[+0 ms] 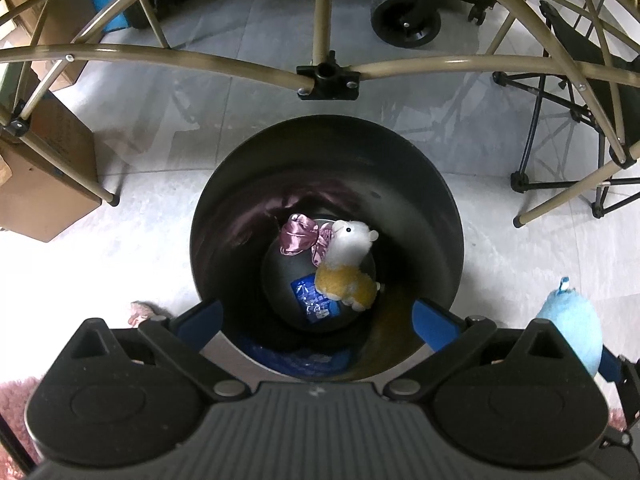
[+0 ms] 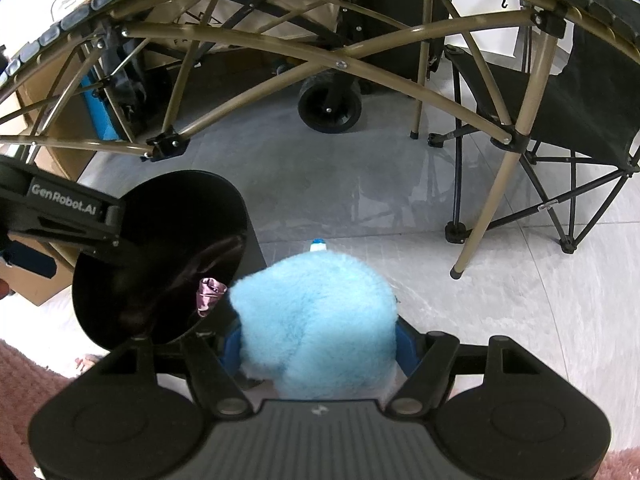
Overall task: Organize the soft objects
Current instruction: 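Move the right tool over the bin and open it to drop the light blue plush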
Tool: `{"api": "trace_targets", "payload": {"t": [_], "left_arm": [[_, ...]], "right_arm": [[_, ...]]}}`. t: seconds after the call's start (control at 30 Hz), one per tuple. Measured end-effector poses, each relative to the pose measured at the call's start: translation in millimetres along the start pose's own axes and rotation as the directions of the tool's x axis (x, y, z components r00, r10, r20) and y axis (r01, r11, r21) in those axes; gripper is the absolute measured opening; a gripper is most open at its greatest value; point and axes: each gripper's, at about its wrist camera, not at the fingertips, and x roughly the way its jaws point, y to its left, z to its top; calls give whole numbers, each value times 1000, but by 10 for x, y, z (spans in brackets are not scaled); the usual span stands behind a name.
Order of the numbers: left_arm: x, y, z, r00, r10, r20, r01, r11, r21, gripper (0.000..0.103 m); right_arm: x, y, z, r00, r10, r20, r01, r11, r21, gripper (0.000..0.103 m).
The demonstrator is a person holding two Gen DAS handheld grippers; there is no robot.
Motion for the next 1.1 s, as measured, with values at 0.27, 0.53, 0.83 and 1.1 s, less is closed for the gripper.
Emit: {"api": "trace_targets", "payload": {"t": [0.27,0.53,0.83,1.1], "left_arm": [[-46,229,-44,1000,-1,-2,1,1000,-16,103],[-120,567,-128,1000,-3,5,3,999,-36,103],[-163,1026,-210,1000,1,12,0,994,-106,103],[-136,1352,-275,1000,24,8,-22,987,-158,103]], "right_arm": [[-43,197,60,1000,22,14,-22,999,-34,70],[-71,521,154,998,56,10,-55,995,-80,70],[25,897,289,997,78,-28,-81,991,-106,71],[190,1162,433,994,85,-72,-92,991,-101,71]]}}
